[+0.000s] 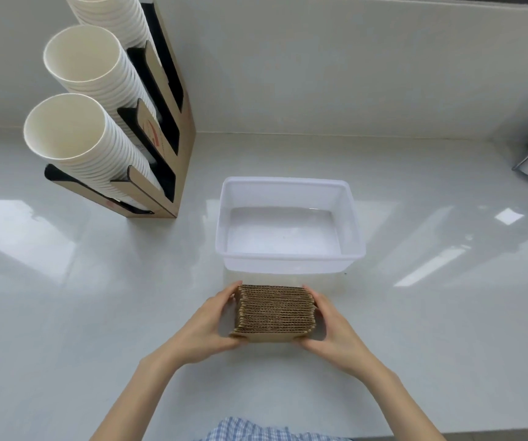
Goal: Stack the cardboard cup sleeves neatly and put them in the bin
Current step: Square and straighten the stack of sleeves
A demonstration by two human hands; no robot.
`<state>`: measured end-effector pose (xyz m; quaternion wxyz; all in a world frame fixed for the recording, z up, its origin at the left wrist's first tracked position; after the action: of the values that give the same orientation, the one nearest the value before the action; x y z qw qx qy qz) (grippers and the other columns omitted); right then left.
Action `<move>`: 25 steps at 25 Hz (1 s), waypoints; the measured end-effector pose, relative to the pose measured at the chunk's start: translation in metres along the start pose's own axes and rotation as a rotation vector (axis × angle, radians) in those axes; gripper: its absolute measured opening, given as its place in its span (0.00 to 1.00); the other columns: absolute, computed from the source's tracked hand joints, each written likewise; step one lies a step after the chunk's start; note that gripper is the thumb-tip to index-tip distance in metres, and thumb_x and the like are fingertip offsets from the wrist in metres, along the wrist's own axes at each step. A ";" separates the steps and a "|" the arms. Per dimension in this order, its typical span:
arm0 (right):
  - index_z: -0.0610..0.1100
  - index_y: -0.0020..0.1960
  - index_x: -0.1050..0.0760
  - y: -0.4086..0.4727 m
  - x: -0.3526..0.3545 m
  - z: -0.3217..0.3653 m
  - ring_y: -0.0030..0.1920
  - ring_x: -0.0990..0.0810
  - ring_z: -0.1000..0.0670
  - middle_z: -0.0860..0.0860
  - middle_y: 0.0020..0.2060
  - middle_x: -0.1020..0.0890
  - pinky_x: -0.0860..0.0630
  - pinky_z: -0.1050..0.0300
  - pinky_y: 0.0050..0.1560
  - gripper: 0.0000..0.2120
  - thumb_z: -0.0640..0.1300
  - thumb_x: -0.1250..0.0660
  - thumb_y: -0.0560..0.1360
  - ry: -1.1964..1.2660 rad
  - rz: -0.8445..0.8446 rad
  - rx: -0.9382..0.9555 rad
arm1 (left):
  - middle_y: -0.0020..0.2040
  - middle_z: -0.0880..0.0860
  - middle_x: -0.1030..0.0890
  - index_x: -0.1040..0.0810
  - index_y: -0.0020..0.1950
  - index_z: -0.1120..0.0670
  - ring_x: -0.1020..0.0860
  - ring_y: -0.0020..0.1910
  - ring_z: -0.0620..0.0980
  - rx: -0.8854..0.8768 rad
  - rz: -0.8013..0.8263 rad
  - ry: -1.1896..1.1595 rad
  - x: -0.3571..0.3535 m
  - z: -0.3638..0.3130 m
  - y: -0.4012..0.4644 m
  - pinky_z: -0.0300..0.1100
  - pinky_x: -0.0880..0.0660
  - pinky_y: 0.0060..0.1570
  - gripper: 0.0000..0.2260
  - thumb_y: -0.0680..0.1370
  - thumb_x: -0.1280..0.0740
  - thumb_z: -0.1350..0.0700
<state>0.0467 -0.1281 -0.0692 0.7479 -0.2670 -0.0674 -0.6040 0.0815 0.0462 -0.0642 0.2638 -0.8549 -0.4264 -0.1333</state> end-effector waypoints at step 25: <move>0.57 0.66 0.44 -0.007 0.022 0.059 0.55 0.23 0.56 0.55 0.55 0.25 0.26 0.60 0.54 0.42 0.57 0.32 0.54 0.569 0.030 -0.063 | 0.60 0.48 0.21 0.30 0.62 0.46 0.22 0.56 0.43 0.007 -0.122 -0.638 0.023 -0.054 -0.011 0.41 0.28 0.56 0.29 0.62 0.33 0.42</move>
<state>0.0592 -0.1197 -0.0082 0.7370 -0.1109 0.1678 -0.6452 0.0869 0.0366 -0.0058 0.1114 -0.8254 -0.5386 0.1271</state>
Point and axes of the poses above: each hand's wrist, its own y-axis towards the middle knuckle, its own x-axis out of the back of the hand, z = x × y, the point moved 10 cm from there along y, towards the middle knuckle
